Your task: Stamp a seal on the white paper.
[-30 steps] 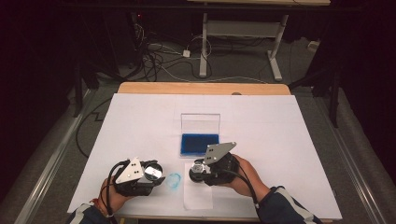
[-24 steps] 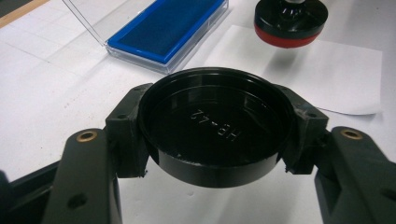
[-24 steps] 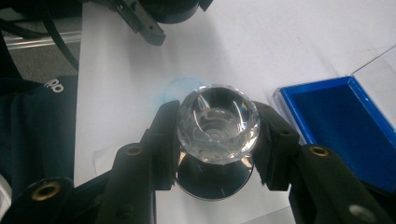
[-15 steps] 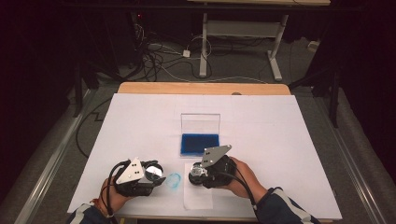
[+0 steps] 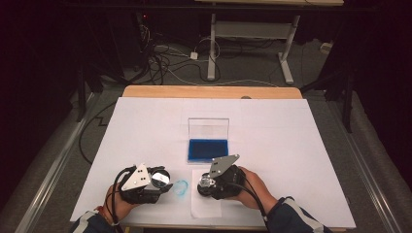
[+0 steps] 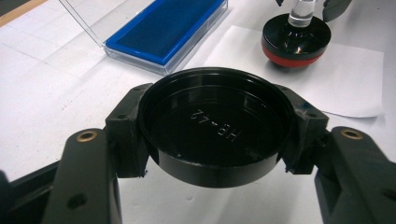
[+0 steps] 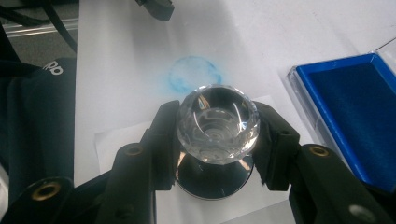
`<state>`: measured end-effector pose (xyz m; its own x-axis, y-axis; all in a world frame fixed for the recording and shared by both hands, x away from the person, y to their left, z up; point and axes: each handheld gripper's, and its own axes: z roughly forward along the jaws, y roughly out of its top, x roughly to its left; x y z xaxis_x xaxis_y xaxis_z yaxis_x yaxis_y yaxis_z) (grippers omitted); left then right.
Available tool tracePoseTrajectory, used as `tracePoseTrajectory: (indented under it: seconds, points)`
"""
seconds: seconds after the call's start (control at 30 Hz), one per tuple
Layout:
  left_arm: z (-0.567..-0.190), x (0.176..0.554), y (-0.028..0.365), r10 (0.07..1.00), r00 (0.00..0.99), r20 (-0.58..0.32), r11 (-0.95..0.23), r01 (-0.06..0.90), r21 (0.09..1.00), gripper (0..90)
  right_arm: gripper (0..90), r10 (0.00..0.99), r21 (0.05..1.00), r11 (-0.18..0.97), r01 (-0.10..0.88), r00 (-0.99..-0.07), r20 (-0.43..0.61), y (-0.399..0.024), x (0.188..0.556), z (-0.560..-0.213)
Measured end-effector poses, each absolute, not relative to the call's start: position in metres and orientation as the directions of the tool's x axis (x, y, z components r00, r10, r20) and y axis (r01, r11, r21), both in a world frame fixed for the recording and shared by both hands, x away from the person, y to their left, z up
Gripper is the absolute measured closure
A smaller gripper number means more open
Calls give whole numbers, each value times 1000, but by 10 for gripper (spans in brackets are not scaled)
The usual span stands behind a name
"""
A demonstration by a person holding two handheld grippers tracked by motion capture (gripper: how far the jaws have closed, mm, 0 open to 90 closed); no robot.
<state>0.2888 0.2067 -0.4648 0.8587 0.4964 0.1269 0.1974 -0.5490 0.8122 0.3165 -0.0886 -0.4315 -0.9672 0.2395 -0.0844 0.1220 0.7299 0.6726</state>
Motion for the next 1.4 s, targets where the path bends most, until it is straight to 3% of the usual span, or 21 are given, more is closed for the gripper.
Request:
tracePoseTrajectory:
  seconds: [1.4]
  points:
    - [-465, 289, 207, 494, 860, 125, -551, 199, 810, 359, 566, 246, 656, 738, 162, -968, -39, -92, 322, -446]
